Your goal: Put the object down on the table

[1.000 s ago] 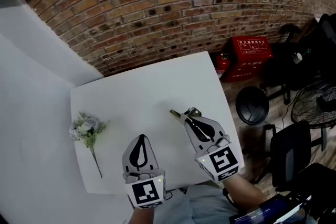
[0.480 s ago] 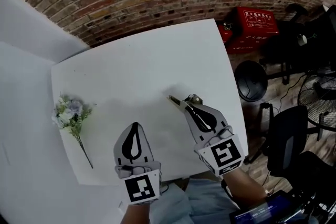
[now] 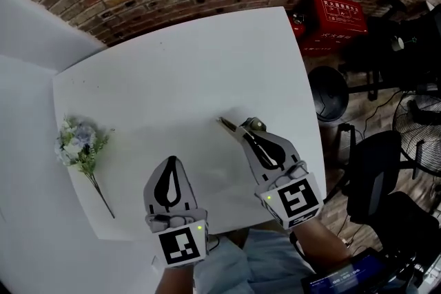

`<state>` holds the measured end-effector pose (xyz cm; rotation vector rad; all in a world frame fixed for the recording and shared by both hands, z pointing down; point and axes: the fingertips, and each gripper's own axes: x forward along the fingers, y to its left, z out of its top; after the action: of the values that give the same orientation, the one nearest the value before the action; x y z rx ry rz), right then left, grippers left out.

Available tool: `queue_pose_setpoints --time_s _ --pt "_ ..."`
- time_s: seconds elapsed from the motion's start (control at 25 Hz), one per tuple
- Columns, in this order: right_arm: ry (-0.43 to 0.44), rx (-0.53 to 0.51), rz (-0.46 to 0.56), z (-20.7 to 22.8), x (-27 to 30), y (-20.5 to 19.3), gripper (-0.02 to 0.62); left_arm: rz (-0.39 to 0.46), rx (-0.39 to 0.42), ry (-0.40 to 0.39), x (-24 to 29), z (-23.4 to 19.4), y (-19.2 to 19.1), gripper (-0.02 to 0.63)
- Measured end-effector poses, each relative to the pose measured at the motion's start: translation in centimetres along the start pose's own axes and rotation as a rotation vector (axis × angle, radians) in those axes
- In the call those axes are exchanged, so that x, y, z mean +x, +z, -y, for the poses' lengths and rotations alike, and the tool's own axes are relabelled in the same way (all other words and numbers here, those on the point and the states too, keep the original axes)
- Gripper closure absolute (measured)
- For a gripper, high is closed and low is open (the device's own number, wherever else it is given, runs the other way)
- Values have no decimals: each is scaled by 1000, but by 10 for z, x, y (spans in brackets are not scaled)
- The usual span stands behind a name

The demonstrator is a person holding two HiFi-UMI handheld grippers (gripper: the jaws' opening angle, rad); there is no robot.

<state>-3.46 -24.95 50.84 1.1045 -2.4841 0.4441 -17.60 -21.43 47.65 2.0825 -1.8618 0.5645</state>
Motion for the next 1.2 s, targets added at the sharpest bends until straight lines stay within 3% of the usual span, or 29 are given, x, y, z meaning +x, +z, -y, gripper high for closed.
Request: queue_pose_setpoints --time_s 0.88,1.2 --pt "-12 68 -55 0 11 -25 561 -61 6 -33 13 2 -24 597" --pt "-29 32 -43 11 12 -29 541 -71 11 -38 16 1 -27 597"
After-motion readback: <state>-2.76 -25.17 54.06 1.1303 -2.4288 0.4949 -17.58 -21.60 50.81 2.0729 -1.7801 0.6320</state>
